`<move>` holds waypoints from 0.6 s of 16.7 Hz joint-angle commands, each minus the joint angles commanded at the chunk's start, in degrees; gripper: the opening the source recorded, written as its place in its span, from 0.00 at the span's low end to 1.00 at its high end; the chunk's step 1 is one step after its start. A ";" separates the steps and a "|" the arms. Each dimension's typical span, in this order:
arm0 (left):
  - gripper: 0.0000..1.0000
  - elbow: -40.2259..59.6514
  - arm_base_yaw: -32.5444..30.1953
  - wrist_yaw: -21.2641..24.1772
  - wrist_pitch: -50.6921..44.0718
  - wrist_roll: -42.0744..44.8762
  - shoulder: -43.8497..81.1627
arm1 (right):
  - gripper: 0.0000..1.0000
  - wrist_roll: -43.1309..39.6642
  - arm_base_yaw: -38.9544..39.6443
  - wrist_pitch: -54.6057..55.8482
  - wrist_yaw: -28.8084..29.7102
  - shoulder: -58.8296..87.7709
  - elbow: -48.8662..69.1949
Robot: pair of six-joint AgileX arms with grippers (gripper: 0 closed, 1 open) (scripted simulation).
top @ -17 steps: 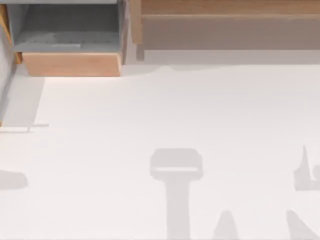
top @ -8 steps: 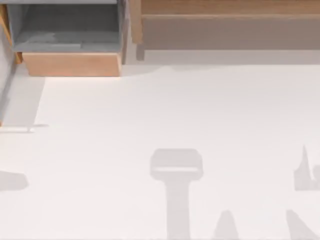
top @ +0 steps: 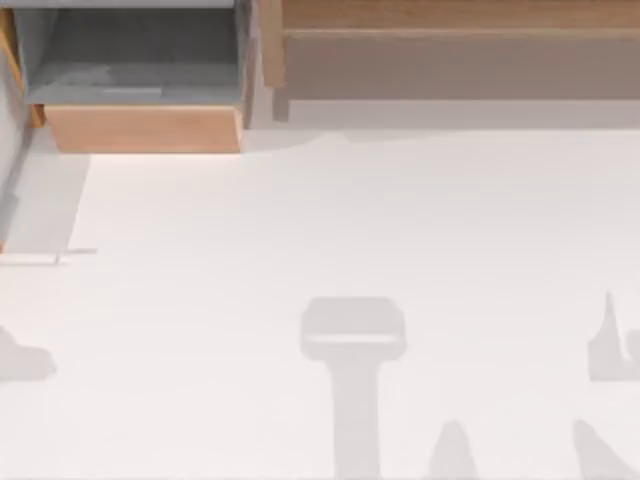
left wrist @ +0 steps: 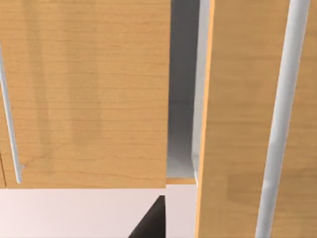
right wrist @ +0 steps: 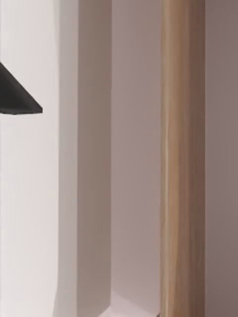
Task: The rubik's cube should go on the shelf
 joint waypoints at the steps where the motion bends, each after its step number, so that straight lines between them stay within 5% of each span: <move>1: 1.00 0.00 0.00 0.00 0.00 0.00 0.00 | 1.00 0.00 0.00 0.00 0.00 0.00 0.00; 10: 1.00 -0.07 0.08 0.11 0.12 0.03 -0.06 | 1.00 0.00 0.00 0.00 0.00 0.00 0.00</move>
